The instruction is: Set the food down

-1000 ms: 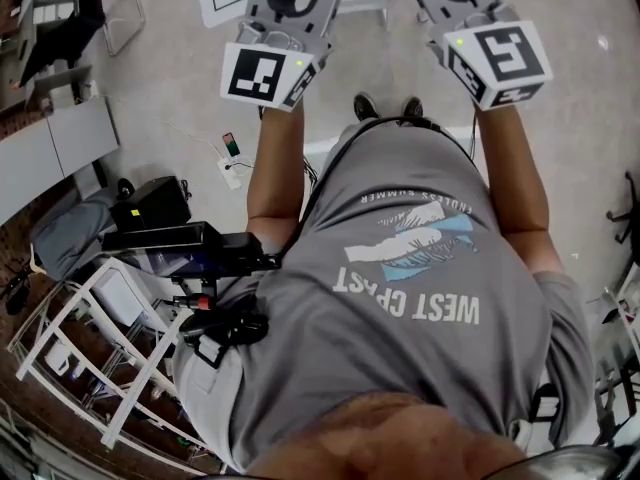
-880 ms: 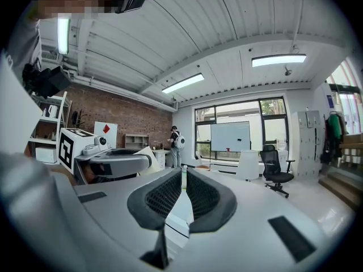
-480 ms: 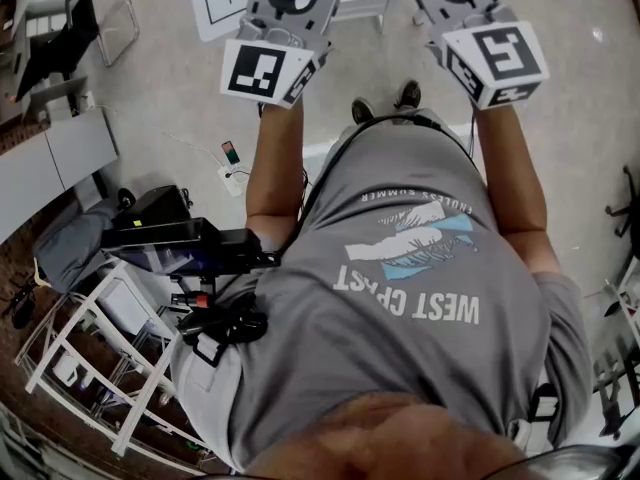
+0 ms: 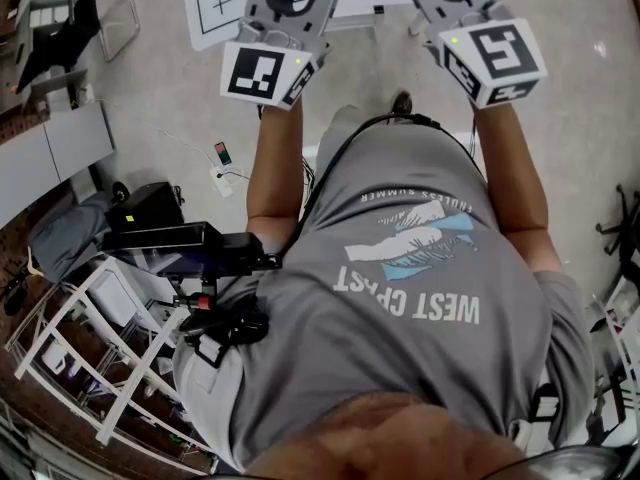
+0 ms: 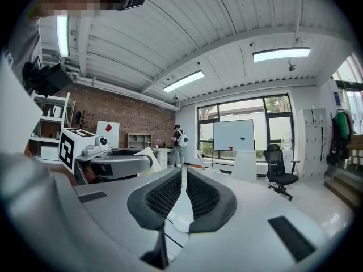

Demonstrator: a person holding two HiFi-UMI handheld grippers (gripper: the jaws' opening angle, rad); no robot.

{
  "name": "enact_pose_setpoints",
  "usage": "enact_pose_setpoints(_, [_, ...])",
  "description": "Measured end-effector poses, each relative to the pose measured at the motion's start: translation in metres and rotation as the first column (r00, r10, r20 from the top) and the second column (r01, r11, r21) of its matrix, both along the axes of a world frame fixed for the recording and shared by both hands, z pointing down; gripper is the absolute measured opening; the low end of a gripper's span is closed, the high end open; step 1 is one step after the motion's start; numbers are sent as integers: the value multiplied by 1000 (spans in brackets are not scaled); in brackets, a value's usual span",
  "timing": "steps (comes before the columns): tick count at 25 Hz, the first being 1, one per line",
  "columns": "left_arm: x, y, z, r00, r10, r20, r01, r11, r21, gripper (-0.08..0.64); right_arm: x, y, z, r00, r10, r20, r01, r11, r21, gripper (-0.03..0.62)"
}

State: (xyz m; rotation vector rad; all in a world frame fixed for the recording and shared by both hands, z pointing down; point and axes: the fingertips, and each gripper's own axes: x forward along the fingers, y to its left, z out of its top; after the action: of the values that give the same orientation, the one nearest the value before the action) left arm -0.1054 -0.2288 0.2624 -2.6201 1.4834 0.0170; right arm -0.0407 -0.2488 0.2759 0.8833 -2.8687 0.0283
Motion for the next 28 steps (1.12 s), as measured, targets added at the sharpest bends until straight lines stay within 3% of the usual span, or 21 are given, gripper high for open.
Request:
enact_pose_setpoints(17, [-15, -9, -6, 994, 106, 0, -106, 994, 11, 104, -15, 0, -3, 995, 101, -3, -101, 995, 0, 10])
enact_pose_setpoints(23, [-36, -30, -12, 988, 150, -24, -149, 989, 20, 104, -34, -15, -7, 989, 146, -23, -146, 989, -2, 9])
enact_pose_setpoints(28, [-31, -45, -6, 988, 154, -33, -154, 988, 9, 104, -28, -24, 3, 988, 152, -39, -153, 988, -22, 9])
